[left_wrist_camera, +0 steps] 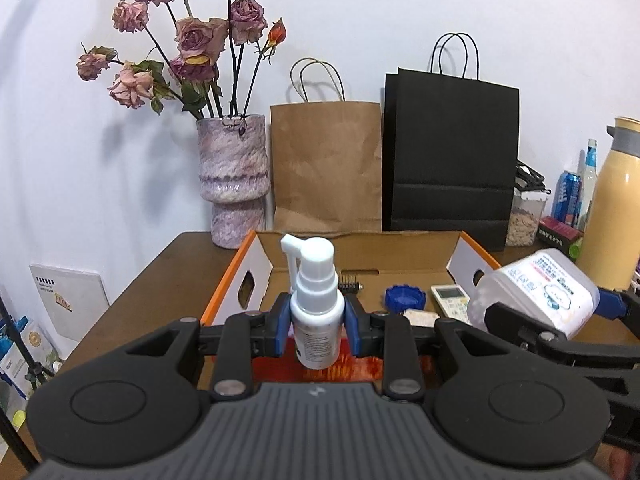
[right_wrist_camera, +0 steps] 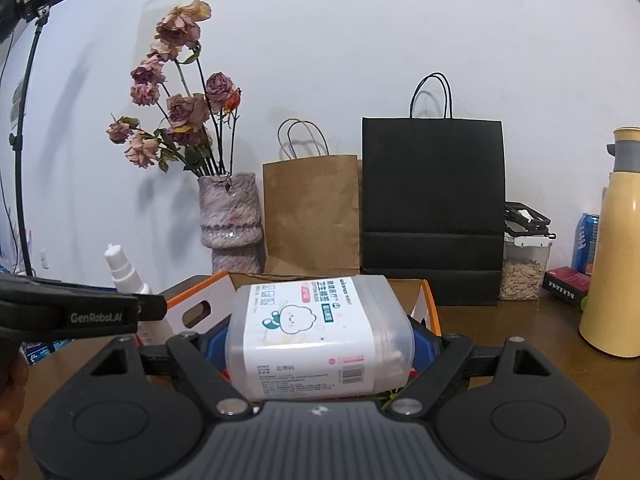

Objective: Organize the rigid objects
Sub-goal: 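Carry the spray bottle and swab box over the box with both tools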

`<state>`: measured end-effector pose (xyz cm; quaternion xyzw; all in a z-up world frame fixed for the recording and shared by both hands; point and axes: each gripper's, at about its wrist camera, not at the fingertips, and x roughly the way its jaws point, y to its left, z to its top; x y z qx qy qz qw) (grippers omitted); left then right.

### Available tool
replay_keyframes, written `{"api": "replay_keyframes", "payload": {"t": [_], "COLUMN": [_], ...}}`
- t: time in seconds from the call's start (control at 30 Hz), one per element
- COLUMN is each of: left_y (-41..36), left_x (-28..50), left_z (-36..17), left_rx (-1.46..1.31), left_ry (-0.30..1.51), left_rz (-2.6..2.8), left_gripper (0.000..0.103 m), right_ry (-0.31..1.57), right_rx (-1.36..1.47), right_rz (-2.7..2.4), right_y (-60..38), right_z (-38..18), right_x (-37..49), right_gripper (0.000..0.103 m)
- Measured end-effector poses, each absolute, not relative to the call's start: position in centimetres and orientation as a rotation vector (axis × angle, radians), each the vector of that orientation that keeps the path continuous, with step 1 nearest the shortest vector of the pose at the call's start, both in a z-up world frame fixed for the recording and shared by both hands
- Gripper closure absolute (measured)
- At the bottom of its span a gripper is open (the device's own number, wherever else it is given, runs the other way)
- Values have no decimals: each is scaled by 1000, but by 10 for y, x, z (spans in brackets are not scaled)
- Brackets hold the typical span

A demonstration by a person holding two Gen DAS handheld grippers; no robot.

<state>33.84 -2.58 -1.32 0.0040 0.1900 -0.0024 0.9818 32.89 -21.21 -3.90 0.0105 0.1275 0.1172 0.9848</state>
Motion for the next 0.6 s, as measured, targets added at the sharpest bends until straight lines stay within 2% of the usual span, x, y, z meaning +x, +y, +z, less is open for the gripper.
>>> {"api": "replay_keyframes", "payload": {"t": [0.6], "left_y": [-23], "left_x": [409], "left_z": [-6], "left_rx": [-56], "left_ry": [360], "left_rz": [20], "left_gripper": [75], "right_ry": [245], "right_rx": [41], "right_rz": [231], "right_y": [-205], "right_z": [-42], "right_x": [403], "right_gripper": [20]}}
